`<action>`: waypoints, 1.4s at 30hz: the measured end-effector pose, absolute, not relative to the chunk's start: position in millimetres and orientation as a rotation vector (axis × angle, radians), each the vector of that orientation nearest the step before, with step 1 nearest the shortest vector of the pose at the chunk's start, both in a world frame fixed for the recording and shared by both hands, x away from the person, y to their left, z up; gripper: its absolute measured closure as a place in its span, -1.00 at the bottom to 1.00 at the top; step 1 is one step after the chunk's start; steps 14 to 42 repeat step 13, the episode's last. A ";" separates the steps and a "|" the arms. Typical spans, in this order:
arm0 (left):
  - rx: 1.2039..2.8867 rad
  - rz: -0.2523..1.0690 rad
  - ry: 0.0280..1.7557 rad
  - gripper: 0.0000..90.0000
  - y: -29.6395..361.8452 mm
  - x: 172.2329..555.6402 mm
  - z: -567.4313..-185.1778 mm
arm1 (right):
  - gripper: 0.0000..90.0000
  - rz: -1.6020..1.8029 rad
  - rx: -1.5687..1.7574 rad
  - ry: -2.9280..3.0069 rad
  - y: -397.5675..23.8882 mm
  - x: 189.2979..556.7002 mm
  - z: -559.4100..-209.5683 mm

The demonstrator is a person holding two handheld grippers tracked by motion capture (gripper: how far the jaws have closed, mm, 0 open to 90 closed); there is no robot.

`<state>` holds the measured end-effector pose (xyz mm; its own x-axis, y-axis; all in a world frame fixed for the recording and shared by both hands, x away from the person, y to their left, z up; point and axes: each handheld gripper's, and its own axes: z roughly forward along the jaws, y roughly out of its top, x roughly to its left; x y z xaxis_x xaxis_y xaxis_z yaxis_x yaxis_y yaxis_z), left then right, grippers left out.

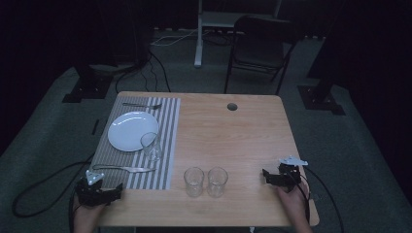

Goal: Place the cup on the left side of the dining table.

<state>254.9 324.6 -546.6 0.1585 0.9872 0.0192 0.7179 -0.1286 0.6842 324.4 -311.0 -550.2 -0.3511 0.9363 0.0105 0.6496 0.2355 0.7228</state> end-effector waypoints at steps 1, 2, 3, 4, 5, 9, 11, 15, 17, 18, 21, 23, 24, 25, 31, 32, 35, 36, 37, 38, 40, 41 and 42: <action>1.908 0.661 1.615 -1.00 324.6 254.9 -546.6 | -0.72 0.901 1.452 2.087 -311.0 324.5 -550.2; 1.908 0.660 1.615 -1.00 324.6 254.9 -546.6 | -0.72 0.901 1.453 2.087 -310.9 324.4 -550.2; 1.908 0.660 1.615 -1.00 324.6 254.9 -546.6 | -0.72 0.901 1.452 2.087 -311.0 324.5 -550.2; 1.908 0.660 1.615 -1.00 324.6 255.0 -546.6 | -0.72 0.902 1.452 2.087 -311.0 324.5 -550.3; 1.908 0.660 1.615 -1.00 324.6 255.0 -546.6 | -0.72 0.901 1.452 2.087 -311.0 324.5 -550.2; 1.907 0.661 1.616 -1.00 324.5 254.9 -546.6 | -0.72 0.902 1.453 2.087 -311.0 324.5 -550.2; 1.906 0.661 1.617 -1.00 324.4 254.9 -546.6 | -0.72 0.902 1.453 2.087 -311.0 324.5 -550.2; 1.906 0.661 1.617 -1.00 324.4 254.9 -546.6 | -0.72 0.902 1.453 2.087 -311.0 324.5 -550.2; 1.906 0.661 1.617 -1.00 324.4 254.9 -546.6 | -0.72 0.902 1.453 2.087 -311.0 324.5 -550.2; 1.906 0.661 1.617 -1.00 324.4 254.9 -546.6 | -0.72 0.902 1.453 2.087 -311.0 324.5 -550.2; 1.906 0.661 1.617 -1.00 324.4 254.9 -546.6 | -0.72 0.902 1.453 2.087 -311.0 324.5 -550.2; 1.906 0.661 1.617 -1.00 324.4 254.9 -546.6 | -0.72 0.902 1.453 2.087 -311.0 324.5 -550.2; 1.906 0.661 1.617 -1.00 324.4 254.9 -546.6 | -0.72 0.902 1.453 2.087 -311.0 324.5 -550.2; 1.906 0.661 1.617 -1.00 324.4 254.9 -546.6 | -0.72 0.902 1.453 2.087 -311.0 324.5 -550.2; 1.906 0.661 1.617 -1.00 324.4 254.9 -546.6 | -0.72 0.902 1.453 2.087 -311.0 324.5 -550.2; 1.906 0.661 1.617 -1.00 324.4 254.9 -546.6 | -0.72 0.902 1.453 2.087 -311.0 324.5 -550.2; 1.906 0.661 1.617 -1.00 324.4 254.9 -546.6 | -0.72 0.902 1.453 2.087 -311.0 324.5 -550.2; 1.906 0.661 1.617 -1.00 324.4 254.9 -546.6 | -0.72 0.902 1.453 2.087 -311.0 324.5 -550.2; 1.906 0.661 1.617 -1.00 324.4 254.9 -546.6 | -0.72 0.902 1.453 2.087 -311.0 324.5 -550.2; 1.906 0.661 1.617 -1.00 324.4 254.9 -546.6 | -0.72 0.902 1.453 2.087 -311.0 324.5 -550.2; 1.906 0.661 1.617 -1.00 324.4 254.9 -546.6 | -0.72 0.902 1.453 2.087 -311.0 324.5 -550.2; 1.906 0.661 1.617 -1.00 324.4 254.9 -546.6 | -0.72 0.902 1.453 2.087 -311.0 324.5 -550.2; 1.906 0.661 1.617 -1.00 324.4 254.9 -546.6 | -0.72 0.902 1.453 2.087 -311.0 324.5 -550.2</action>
